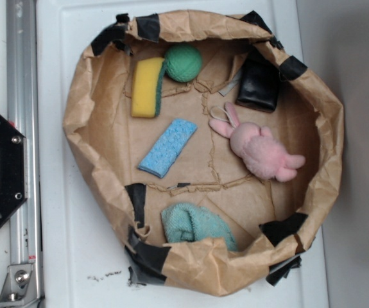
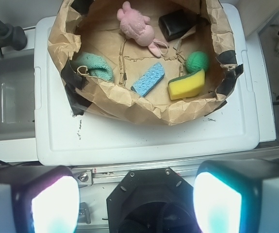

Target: Grab the blue sponge.

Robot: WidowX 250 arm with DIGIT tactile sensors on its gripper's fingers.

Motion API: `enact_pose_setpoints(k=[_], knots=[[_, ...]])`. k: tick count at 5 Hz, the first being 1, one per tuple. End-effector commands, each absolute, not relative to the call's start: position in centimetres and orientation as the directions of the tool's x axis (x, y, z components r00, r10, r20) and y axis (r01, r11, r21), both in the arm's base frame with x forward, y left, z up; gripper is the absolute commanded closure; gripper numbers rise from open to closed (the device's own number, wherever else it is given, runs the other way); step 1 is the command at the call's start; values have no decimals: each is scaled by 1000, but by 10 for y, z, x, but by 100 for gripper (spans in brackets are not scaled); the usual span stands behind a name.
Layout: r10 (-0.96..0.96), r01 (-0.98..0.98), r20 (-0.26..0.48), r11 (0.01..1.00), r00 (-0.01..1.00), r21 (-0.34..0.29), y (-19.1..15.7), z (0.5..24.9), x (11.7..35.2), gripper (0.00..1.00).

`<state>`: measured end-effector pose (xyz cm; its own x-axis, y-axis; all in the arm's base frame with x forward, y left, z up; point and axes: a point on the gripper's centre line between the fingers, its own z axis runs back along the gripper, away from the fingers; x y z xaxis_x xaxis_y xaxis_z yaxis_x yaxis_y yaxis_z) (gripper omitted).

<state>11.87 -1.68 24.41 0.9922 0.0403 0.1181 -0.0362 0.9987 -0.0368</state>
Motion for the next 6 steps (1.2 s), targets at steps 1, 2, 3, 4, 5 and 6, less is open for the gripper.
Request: enact_pose_setpoints(k=[1, 2, 3, 4, 5, 6], knots=[[40, -36, 118, 999, 992, -37, -17, 244, 119, 0], [290, -284, 90, 956, 953, -80, 32, 197, 169, 0], [512, -512, -25, 856, 859, -66, 46, 171, 201, 0], [628, -624, 72, 778, 775, -69, 41, 141, 249, 0], [671, -670, 44, 741, 740, -42, 14, 109, 248, 0], [649, -649, 66, 760, 758, -23, 2, 71, 232, 0]])
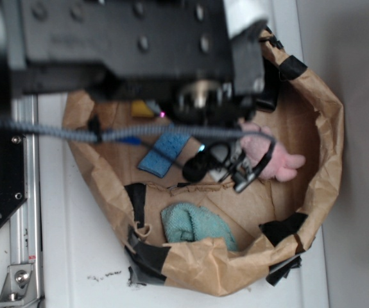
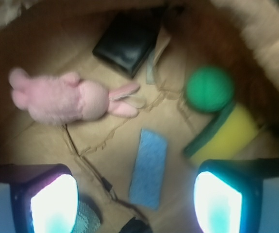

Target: Grab the blue sponge.

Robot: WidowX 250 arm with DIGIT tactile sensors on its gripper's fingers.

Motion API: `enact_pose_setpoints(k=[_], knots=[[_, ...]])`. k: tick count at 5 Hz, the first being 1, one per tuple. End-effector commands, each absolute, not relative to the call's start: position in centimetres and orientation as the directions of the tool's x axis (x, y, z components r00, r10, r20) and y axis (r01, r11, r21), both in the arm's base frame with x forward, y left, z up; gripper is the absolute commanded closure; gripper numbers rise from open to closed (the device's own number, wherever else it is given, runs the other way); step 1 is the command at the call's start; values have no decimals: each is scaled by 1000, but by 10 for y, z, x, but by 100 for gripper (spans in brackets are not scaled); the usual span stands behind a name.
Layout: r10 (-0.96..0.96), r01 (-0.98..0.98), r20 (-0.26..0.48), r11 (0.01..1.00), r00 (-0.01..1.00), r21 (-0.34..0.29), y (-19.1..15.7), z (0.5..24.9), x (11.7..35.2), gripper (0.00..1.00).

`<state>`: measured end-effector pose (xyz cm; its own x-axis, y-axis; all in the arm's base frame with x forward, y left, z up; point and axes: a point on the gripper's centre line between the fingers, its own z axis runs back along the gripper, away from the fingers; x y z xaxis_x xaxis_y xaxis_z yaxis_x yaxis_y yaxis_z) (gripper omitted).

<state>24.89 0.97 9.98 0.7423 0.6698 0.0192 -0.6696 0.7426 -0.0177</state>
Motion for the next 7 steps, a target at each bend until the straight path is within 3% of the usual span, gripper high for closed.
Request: enact_pose_setpoints(k=[1, 2, 3, 4, 5, 6, 7], knots=[[620, -620, 32, 784, 784, -8, 7, 41, 214, 0], [547, -538, 94, 837, 832, -102, 17, 27, 223, 0], [524, -514, 123, 852, 843, -104, 23, 20, 247, 0], [535, -532, 70, 845, 842, -58, 29, 6, 247, 23], [453, -445, 102, 891, 886, -88, 29, 15, 247, 100], [311, -298, 207, 950, 928, -92, 26, 65, 258, 100], [129, -129, 306, 991, 943, -21, 32, 116, 268, 100]])
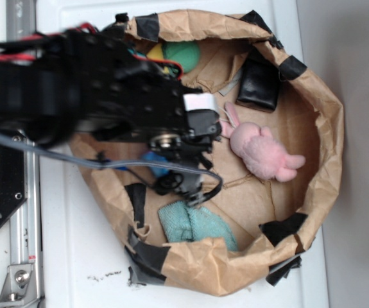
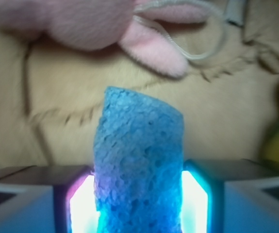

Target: Grab the blue sponge.

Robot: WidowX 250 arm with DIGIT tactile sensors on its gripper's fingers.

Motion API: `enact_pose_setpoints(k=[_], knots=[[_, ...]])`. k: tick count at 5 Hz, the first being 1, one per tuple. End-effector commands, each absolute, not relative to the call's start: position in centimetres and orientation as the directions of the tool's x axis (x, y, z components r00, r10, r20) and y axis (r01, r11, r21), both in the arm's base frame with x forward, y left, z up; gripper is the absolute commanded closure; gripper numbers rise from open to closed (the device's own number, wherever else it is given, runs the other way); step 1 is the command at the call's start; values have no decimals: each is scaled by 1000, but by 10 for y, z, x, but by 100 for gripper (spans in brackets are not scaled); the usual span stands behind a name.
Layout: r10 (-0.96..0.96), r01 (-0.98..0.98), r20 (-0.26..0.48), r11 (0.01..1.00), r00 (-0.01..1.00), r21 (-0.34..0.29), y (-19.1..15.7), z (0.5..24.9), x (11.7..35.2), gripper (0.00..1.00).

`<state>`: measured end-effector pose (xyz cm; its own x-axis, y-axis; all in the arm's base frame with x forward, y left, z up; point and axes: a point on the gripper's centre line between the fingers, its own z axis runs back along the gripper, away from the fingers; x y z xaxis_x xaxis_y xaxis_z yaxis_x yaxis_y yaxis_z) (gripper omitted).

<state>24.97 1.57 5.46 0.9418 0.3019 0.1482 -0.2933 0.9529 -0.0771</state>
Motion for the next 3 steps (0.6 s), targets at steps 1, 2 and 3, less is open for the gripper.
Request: enact_pose_setpoints(k=[1, 2, 3], knots=[[94, -97, 340, 995, 936, -9, 41, 167, 274, 100], [76, -75, 307, 997, 949, -16, 36, 193, 274, 100], [72, -75, 275, 997, 959, 0, 29, 190, 271, 100]])
